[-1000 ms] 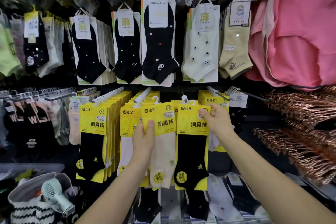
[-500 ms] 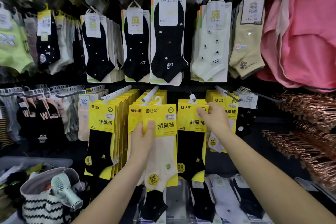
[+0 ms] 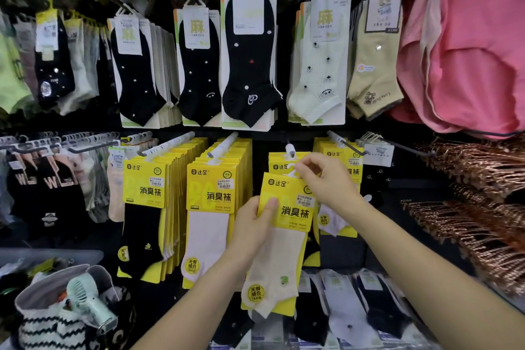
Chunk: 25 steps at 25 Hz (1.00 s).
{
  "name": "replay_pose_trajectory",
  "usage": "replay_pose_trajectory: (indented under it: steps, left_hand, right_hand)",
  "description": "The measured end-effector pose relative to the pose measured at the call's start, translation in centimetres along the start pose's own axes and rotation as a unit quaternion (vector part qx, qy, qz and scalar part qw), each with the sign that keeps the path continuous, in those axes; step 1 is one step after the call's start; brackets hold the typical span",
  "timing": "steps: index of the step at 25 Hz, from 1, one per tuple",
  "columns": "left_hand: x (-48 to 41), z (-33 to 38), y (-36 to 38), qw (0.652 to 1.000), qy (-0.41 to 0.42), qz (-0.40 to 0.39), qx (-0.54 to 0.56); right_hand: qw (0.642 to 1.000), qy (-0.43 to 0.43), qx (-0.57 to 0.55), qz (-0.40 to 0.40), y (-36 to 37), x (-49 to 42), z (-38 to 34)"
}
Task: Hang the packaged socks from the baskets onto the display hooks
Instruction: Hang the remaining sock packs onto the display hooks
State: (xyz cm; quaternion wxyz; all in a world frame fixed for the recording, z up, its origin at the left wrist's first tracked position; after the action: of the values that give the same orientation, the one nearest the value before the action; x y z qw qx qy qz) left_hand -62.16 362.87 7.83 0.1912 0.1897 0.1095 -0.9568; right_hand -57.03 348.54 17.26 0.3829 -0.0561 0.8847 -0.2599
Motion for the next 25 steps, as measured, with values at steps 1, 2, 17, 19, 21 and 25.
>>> replay_pose_trajectory:
  steps: [1,2,17,19,21,25]
  left_hand:
    - [-0.1,0.1,0.4,1.0,0.001,-0.005,-0.001]
    - [-0.3,0.2,0.8,1.0,0.001,-0.007,-0.004]
    - [-5.2,-1.0,1.4,0.994,-0.056,0.059,-0.068]
    - [-6.2,-0.4,2.2,0.997,-0.048,0.028,-0.063]
    - [-7.2,-0.3,2.9,0.998,-0.053,-0.007,-0.029]
    - [-8.1,-0.5,4.3,0.996,-0.039,-0.069,0.027]
  right_hand:
    - [1.0,0.013,0.014,-0.002,-0.2,-0.2,0.6]
    - [0.999,0.03,0.02,-0.002,-0.6,-0.6,1.2]
    - [0.994,0.044,0.095,0.035,0.2,-4.3,2.5]
    - [0.993,0.048,0.083,0.069,-0.1,-3.1,3.6]
    - [0.995,0.086,-0.001,0.048,1.0,-1.5,5.5]
    - [0.971,0.168,-0.169,-0.016,5.0,-0.5,8.4]
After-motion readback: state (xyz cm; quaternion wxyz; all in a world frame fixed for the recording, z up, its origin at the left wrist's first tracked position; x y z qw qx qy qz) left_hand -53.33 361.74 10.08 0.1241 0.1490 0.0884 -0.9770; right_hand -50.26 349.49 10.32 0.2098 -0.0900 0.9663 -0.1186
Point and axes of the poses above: each hand's wrist, its own x-axis away from the middle knuckle, its own y-axis out of the palm, z = x × y, the point moved 10 cm from there along -x, towards the middle knuckle
